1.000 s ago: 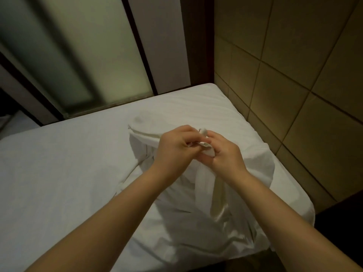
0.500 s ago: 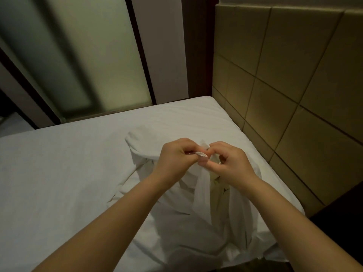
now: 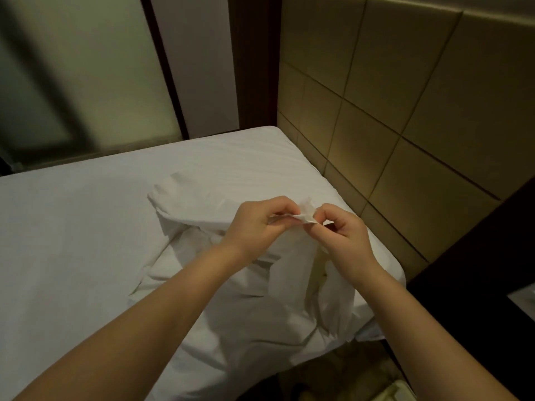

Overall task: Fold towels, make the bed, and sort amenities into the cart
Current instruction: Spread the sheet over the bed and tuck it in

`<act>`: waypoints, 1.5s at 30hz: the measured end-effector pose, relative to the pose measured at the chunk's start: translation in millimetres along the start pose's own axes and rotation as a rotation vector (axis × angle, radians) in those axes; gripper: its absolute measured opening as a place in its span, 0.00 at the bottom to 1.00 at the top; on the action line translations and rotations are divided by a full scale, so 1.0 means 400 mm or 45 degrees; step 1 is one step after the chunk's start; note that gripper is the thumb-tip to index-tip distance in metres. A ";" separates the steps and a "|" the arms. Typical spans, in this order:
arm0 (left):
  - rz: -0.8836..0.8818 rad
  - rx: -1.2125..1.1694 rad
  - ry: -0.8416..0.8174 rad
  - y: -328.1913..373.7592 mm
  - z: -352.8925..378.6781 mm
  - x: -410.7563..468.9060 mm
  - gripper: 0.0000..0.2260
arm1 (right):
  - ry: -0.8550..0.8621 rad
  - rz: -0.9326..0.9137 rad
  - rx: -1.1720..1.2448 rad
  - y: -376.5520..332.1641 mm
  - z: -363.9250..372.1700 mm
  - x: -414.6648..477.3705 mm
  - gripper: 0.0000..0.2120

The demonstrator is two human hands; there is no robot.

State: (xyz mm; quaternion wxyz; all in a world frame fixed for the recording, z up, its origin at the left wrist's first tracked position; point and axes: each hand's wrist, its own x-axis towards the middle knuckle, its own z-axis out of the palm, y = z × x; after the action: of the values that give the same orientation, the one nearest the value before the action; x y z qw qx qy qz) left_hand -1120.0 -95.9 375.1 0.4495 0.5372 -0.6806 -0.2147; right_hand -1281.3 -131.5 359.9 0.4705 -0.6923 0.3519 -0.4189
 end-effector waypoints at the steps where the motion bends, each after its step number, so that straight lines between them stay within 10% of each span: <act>1: 0.001 -0.027 0.018 0.004 0.005 0.005 0.01 | 0.029 0.014 -0.021 -0.004 -0.003 -0.005 0.15; 10: -0.200 0.021 -0.048 -0.016 0.058 0.057 0.07 | 0.067 0.146 -0.588 0.017 -0.069 0.024 0.10; 15: -0.626 -0.005 0.271 -0.149 -0.026 0.014 0.11 | -0.059 0.722 -1.081 0.127 -0.156 0.013 0.32; 19: -0.870 0.087 0.157 -0.223 -0.057 -0.090 0.08 | -0.318 0.983 -1.144 0.205 -0.149 -0.025 0.27; 27: -0.741 0.159 0.671 -0.241 -0.213 -0.062 0.13 | 0.110 0.616 -1.027 0.185 -0.148 0.046 0.15; 36: -0.591 0.052 0.021 -0.117 0.008 -0.129 0.13 | -0.624 0.349 -0.419 0.098 0.122 0.007 0.26; 39: -0.510 0.029 -0.036 -0.083 0.003 -0.133 0.10 | -0.645 0.224 -0.481 0.079 0.151 0.021 0.05; 45: -0.462 0.028 0.002 -0.106 -0.051 -0.144 0.07 | -0.470 0.097 -0.440 0.046 0.100 0.049 0.19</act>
State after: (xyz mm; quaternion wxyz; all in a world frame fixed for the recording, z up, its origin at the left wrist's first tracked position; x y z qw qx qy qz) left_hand -1079.1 -52.8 330.6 0.3981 0.6563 -0.5744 -0.2844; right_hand -1238.5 -140.3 339.1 0.4168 -0.8135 0.3524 -0.2010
